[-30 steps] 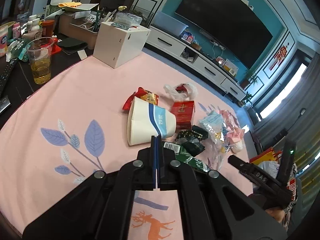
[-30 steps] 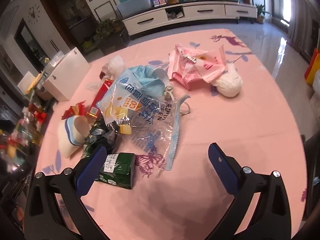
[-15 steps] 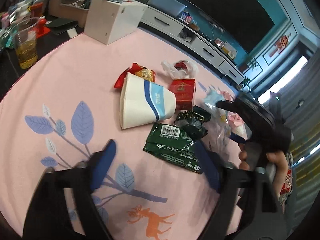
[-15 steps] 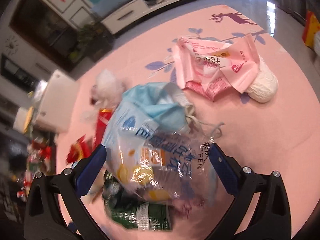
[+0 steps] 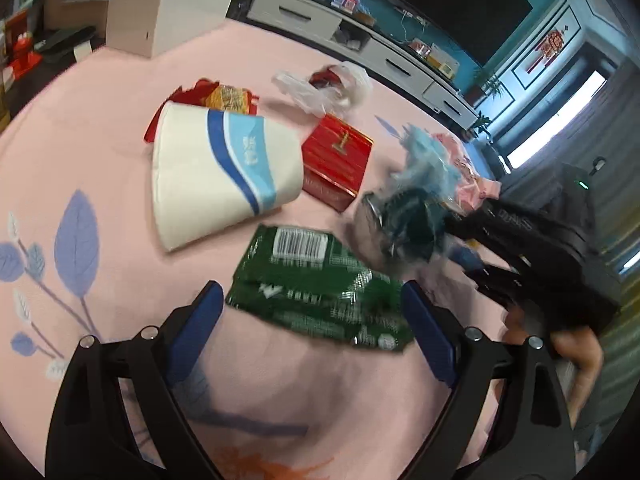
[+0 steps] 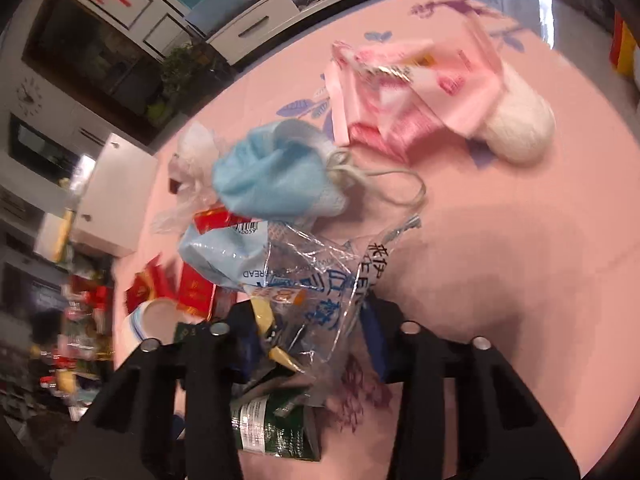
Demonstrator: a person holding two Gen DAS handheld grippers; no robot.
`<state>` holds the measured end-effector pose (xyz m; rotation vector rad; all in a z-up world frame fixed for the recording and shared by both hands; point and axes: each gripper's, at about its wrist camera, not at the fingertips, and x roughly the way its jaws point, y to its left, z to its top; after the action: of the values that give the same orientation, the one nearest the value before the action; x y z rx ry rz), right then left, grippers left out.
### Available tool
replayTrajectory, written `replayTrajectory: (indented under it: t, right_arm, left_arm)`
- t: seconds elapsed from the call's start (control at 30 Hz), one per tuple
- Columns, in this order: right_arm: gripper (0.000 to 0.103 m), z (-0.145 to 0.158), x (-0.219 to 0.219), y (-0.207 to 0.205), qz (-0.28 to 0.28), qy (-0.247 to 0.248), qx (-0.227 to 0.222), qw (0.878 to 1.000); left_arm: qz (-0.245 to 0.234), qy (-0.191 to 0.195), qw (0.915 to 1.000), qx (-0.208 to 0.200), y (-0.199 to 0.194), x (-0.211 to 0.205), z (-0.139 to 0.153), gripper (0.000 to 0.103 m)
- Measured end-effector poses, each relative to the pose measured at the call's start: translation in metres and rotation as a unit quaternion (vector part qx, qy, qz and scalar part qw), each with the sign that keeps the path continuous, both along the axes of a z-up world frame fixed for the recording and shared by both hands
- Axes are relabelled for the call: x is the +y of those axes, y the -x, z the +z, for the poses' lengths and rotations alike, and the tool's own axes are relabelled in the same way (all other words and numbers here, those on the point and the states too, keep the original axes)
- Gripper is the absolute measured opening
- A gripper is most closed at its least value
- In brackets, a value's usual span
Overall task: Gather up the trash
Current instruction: 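Grasp the green snack packet with the left tool while the right tool grasps the clear plastic bag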
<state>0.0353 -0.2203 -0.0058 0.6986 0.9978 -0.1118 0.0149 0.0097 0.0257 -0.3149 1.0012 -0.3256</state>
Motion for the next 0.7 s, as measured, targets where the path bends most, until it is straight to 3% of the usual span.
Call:
replayTrajectory:
  t: [0.27, 0.43, 0.53, 0.63, 0.7]
  right_arm:
    - [0.034, 0.047, -0.011, 0.048, 0.003, 0.047, -0.048, 0.998]
    - [0.034, 0.058, -0.020, 0.076, -0.002, 0.060, -0.061, 0.996]
    - [0.034, 0.059, -0.031, 0.092, -0.016, 0.046, -0.067, 0.997]
    - [0.034, 0.062, -0.039, 0.104, -0.038, 0.051, -0.074, 0.995]
    - [0.034, 0.064, -0.044, 0.112, -0.053, 0.062, -0.078, 0.994]
  left_arm:
    - [-0.024, 0.004, 0.9997, 0.001, -0.008, -0.010, -0.007, 0.090]
    - [-0.037, -0.004, 0.9992, -0.013, -0.007, -0.018, -0.007, 0.089]
    - [-0.050, -0.038, 0.9975, -0.031, -0.005, -0.027, -0.008, 0.088]
    - [-0.050, -0.060, 0.9962, -0.039, -0.002, -0.034, -0.009, 0.080]
    - [-0.036, -0.068, 0.9961, -0.043, 0.000, -0.033, -0.010, 0.063]
